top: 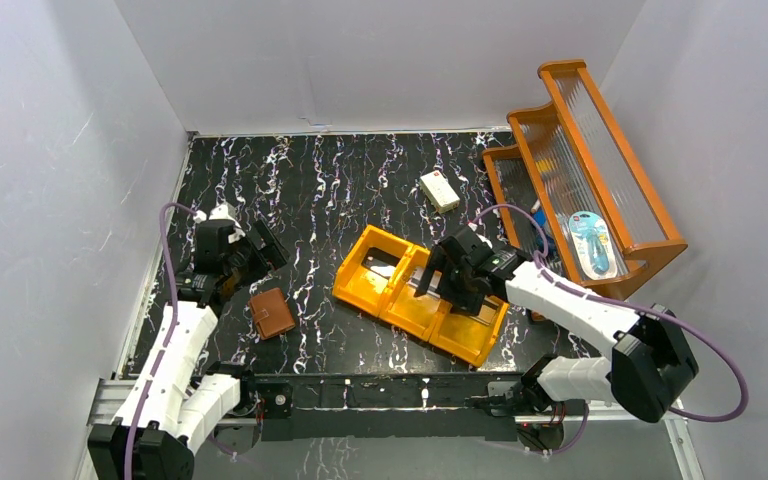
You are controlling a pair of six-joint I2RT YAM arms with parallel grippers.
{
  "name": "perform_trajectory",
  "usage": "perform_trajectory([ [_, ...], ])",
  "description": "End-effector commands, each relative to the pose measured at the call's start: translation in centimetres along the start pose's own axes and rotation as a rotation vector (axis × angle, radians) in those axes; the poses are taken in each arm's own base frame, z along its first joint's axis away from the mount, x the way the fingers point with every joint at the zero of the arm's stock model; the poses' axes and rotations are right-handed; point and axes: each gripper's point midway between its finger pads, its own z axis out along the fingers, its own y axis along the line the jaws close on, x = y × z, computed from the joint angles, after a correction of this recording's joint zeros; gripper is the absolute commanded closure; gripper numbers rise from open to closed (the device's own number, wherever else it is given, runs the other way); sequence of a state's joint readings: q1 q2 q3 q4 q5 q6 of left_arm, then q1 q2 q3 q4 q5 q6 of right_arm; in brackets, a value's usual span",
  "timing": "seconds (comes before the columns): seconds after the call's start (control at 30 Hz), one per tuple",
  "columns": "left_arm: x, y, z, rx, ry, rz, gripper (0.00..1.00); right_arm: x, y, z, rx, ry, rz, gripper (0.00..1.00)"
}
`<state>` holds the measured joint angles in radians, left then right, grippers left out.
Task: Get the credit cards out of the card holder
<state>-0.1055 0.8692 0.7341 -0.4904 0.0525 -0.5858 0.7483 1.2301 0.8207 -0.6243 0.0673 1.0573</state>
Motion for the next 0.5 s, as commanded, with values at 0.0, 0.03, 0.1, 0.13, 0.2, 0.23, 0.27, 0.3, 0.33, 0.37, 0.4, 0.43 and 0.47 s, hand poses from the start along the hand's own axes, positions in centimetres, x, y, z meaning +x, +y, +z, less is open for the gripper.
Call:
perform_trajectory([
  [0.0,0.5,0.1,0.4,0.055,-0.017,0.091,0.02,-1.5,2.3,0.5,-0.045,-0.049,0.020,0.02],
  [0.03,0.9,0.0,0.6,0.068,-0.009,0.097,0.02,-1.6,2.6,0.7,-0.045,-0.046,0.018,0.02],
  [0.1,0.9,-0.6,0.6,0.107,-0.001,0.112,0.02,-1.8,3.1,1.0,-0.042,-0.037,0.008,0.02],
  [0.13,1.1,-0.9,0.6,0.126,0.009,0.119,0.02,-1.9,3.4,1.2,-0.045,-0.034,0.000,0.02],
  [0.2,1.3,-0.9,0.9,0.126,0.020,0.121,0.02,-2.2,4.1,1.5,-0.052,-0.030,-0.015,0.02],
  [0.23,1.3,-0.9,1.0,0.121,0.026,0.122,0.02,-2.4,4.4,1.7,-0.055,-0.028,-0.025,0.02],
  [0.27,1.3,-0.8,1.0,0.114,0.031,0.127,0.02,-2.5,4.8,1.8,-0.055,-0.028,-0.035,0.02],
  [0.3,1.3,-0.7,0.9,0.106,0.035,0.132,0.02,-2.8,5.1,1.9,-0.055,-0.031,-0.045,0.02],
  [0.33,1.2,-0.5,0.9,0.095,0.035,0.137,0.02,-3.1,5.4,2.1,-0.053,-0.035,-0.054,0.02],
  [0.37,1.1,-0.4,0.9,0.085,0.032,0.140,0.02,-3.3,5.7,2.3,-0.050,-0.038,-0.063,0.02],
  [0.4,1.0,-0.1,0.9,0.072,0.028,0.141,0.02,-3.6,6.0,2.5,-0.049,-0.040,-0.073,0.02],
  [0.43,0.8,0.1,0.9,0.059,0.020,0.141,0.02,-3.9,6.4,2.7,-0.052,-0.042,-0.084,0.02],
  [0.47,0.8,0.4,1.0,0.042,0.018,0.137,0.02,-4.1,6.8,3.0,-0.054,-0.038,-0.097,0.02],
])
